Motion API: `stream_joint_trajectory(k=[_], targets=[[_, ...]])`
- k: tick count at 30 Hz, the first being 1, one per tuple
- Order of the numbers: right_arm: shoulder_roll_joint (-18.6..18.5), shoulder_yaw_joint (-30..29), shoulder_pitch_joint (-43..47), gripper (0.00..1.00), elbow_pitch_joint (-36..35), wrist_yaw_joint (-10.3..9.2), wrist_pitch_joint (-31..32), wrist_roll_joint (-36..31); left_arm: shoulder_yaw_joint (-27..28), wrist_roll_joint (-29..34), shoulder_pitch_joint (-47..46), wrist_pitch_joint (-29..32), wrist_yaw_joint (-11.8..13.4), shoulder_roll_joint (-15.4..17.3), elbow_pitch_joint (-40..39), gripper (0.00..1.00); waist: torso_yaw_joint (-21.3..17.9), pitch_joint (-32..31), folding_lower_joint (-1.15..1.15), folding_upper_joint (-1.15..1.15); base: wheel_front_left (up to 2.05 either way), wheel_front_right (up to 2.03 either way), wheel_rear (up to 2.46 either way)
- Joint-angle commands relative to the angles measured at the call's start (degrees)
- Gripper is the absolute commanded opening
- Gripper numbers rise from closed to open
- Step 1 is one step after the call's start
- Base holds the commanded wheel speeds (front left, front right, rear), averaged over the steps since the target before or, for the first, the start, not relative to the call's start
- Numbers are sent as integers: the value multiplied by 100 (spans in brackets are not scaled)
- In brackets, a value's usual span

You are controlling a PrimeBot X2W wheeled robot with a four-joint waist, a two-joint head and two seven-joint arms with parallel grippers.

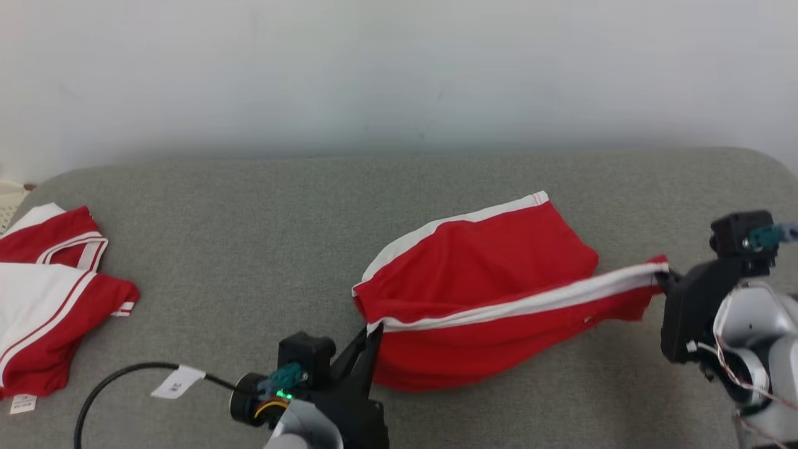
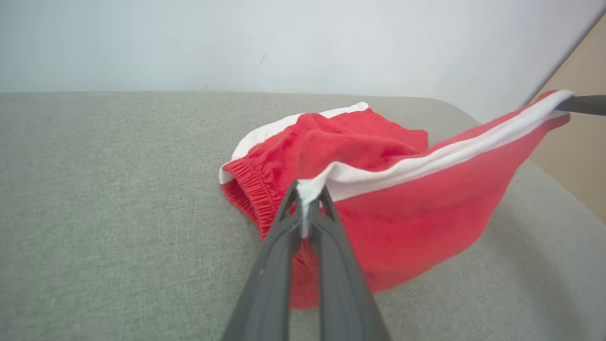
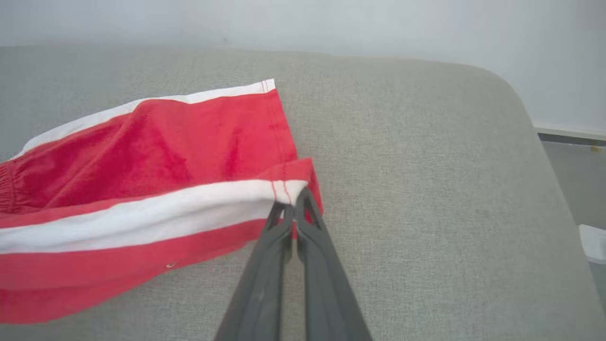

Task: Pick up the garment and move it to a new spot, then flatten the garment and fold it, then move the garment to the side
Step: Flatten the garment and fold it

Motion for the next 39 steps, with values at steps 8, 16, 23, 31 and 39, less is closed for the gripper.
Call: stream_joint_trajectory(k=[8, 16, 23, 31, 39], targets=[[-187, 406, -1813, 0, 1824, 6, -591, -345, -88, -141, -983, 66, -44, -403, 557, 0, 522, 807, -1, 0, 0, 0, 0], [-33, 677, -2825, 0, 3156, 6, -920, -543, 4, -329, -1759, -44, 48, -508, 1302, 0, 608, 1144, -1, 0, 0, 0, 0], [45, 846, -3333, 0, 3914, 6, -1367, -668, -70, -555, -2134, -249, 33, -533, 1776, 0, 613, 1243, -1, 0, 0, 0, 0], [209, 362, -3675, 100, 4756, 6, -2130, -863, -510, -1243, -2360, -415, 154, -531, 1964, 100, 629, 1226, -1, 0, 0, 0, 0], [334, 101, -3529, 100, 5044, 6, -3199, -782, -438, -1646, -2162, -834, 303, -520, 2233, 100, 598, 821, -1, 0, 0, 0, 0]])
